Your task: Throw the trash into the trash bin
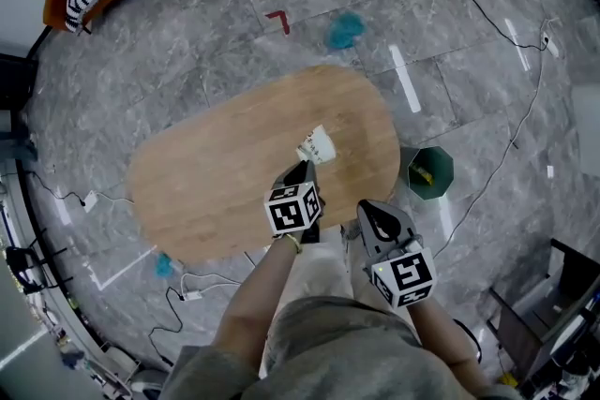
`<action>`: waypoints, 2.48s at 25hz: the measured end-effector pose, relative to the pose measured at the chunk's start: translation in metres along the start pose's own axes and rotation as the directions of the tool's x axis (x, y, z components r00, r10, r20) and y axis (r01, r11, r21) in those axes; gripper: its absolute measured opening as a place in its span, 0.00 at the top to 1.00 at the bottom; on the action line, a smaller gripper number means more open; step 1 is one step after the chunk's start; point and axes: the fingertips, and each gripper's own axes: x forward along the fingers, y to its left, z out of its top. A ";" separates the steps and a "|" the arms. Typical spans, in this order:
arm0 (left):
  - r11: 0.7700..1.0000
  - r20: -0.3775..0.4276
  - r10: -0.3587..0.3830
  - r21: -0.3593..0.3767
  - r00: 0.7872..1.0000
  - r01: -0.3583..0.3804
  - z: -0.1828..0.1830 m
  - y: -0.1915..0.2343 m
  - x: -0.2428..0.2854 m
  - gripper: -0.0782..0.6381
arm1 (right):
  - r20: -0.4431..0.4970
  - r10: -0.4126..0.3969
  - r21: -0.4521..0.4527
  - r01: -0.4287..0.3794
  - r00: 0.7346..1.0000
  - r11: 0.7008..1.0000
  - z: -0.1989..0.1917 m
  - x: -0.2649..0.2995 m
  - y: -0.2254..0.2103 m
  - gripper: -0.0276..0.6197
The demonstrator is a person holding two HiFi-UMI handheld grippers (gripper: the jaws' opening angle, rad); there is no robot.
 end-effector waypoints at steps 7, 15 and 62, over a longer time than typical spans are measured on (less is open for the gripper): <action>0.999 -0.001 -0.032 0.038 0.999 0.032 0.014 -0.020 -0.017 0.84 | 0.033 -0.013 -0.027 0.014 0.999 1.000 0.020 -0.011 0.001 0.94; 0.992 -0.006 -0.092 0.084 0.996 0.092 0.026 -0.051 -0.035 0.84 | 0.058 -0.051 -0.043 0.053 0.997 0.998 0.032 -0.029 0.000 0.94; 0.867 -0.151 -0.320 0.351 0.935 0.354 0.002 -0.243 -0.044 0.84 | 0.185 -0.353 0.107 0.339 0.917 0.935 0.022 -0.164 -0.113 0.94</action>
